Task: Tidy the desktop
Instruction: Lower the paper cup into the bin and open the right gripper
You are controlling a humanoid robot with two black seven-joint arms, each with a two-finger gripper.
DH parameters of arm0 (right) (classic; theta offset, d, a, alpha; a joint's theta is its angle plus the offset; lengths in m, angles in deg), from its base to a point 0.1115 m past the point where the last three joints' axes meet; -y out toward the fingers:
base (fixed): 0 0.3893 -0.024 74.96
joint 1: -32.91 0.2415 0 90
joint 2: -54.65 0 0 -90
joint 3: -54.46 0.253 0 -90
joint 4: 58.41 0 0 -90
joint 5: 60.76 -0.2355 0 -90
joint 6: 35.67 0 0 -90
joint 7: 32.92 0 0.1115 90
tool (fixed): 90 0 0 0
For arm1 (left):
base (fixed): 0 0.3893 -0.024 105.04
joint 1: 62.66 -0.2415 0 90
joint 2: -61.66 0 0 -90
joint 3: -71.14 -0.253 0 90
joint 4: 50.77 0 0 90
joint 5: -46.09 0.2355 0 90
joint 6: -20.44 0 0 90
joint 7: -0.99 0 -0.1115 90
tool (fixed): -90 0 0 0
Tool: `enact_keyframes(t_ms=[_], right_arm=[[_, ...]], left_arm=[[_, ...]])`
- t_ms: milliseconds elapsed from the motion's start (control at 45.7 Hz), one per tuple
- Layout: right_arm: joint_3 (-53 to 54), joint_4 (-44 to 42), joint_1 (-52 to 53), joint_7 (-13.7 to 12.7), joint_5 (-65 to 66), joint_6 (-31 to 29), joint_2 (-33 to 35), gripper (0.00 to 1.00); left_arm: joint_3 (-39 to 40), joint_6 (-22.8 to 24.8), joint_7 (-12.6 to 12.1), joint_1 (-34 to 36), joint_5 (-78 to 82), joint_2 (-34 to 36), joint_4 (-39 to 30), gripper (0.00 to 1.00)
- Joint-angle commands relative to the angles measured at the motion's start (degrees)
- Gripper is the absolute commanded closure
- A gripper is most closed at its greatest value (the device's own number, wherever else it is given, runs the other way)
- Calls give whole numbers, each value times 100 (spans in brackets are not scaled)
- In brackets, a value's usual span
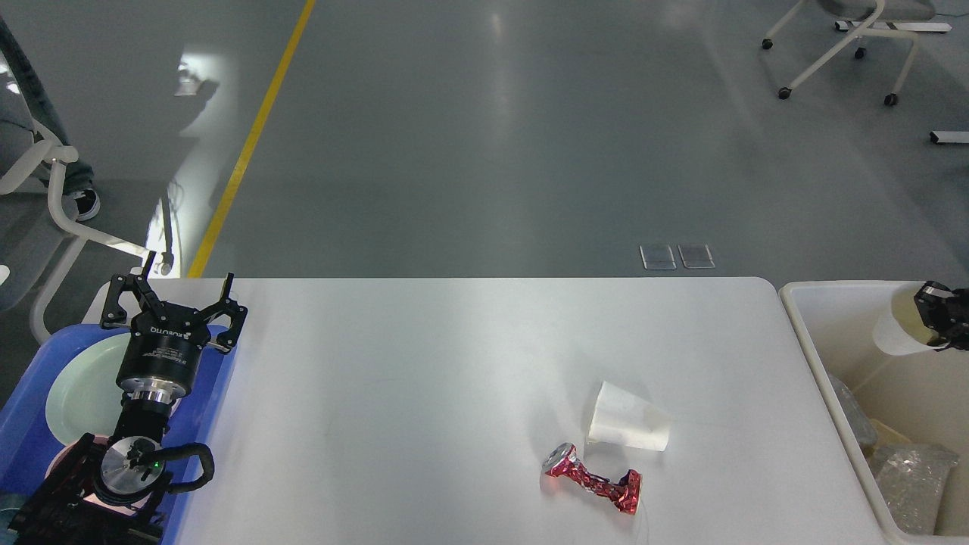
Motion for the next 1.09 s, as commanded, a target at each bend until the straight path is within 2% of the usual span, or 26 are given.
enact_keyframes(t_ms=[0, 87, 219, 306, 328, 547, 809, 1072], right_arm=[[568, -465, -1205, 1, 11, 1147, -44, 100], [788, -685, -1812, 1, 12, 1771, -201, 100], [1052, -1317, -2611, 1, 3, 2308, -632, 100], [1087, -1914, -3253, 9, -23, 2580, -1010, 100], [1183, -2360, -3663, 18, -67, 2703, -1263, 100], [1694, -3550, -4678, 18, -68, 2757, -1924, 100], [1738, -3648, -4907, 18, -76, 3108, -2136, 100], [1729, -3648, -4951, 18, -76, 3108, -2162, 100]], left_arm=[[0, 0, -9, 0, 0, 0, 0, 3], [0, 0, -9, 0, 0, 0, 0, 3], [0, 0, 0, 0, 0, 0, 0, 3], [0, 0, -9, 0, 0, 0, 0, 3], [0, 0, -9, 0, 0, 0, 0, 3], [0, 0, -9, 0, 0, 0, 0, 3], [0, 0, -9, 0, 0, 0, 0, 3], [0, 0, -9, 0, 0, 0, 0, 3]])
